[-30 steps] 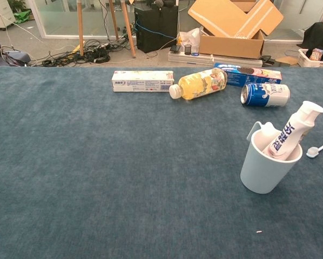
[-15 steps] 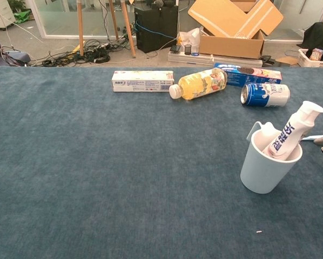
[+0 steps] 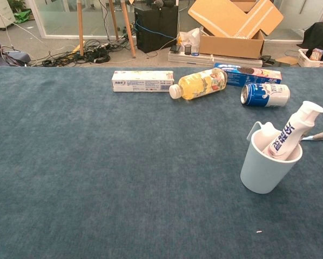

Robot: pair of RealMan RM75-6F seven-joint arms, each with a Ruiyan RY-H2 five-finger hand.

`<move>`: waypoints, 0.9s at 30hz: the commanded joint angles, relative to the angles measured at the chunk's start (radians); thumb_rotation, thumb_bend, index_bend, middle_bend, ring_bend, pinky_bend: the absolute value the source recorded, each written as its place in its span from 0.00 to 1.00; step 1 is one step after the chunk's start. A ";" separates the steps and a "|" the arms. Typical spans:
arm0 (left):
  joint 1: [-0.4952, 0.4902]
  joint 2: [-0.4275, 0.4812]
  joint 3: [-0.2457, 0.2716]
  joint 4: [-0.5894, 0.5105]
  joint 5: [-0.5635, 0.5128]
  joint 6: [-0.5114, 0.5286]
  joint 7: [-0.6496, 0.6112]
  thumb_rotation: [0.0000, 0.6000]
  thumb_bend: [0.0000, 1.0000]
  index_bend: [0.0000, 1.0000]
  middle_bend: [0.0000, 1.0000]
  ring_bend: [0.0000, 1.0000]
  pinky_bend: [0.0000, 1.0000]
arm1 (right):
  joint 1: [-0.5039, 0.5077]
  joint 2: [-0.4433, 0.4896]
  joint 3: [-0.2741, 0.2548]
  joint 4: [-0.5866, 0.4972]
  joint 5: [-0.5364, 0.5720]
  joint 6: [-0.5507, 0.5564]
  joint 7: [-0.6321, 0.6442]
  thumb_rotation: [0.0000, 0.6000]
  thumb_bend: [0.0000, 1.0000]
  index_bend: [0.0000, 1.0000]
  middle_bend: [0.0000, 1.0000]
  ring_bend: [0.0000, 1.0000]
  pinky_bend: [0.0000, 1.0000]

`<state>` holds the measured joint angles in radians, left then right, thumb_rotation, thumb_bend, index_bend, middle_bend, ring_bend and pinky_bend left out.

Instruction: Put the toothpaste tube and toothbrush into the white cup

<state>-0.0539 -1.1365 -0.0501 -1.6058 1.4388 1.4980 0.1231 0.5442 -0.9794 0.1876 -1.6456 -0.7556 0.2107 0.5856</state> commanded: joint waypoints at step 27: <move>-0.001 0.002 -0.003 0.004 -0.007 -0.006 -0.010 1.00 0.00 0.71 0.45 0.39 0.35 | -0.064 -0.288 -0.021 0.236 -0.399 0.843 -0.828 1.00 0.29 0.42 0.24 0.16 0.33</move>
<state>-0.0553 -1.1347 -0.0529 -1.6021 1.4316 1.4920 0.1130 0.4580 -1.2071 0.1844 -1.4818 -1.1268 1.0292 -0.1965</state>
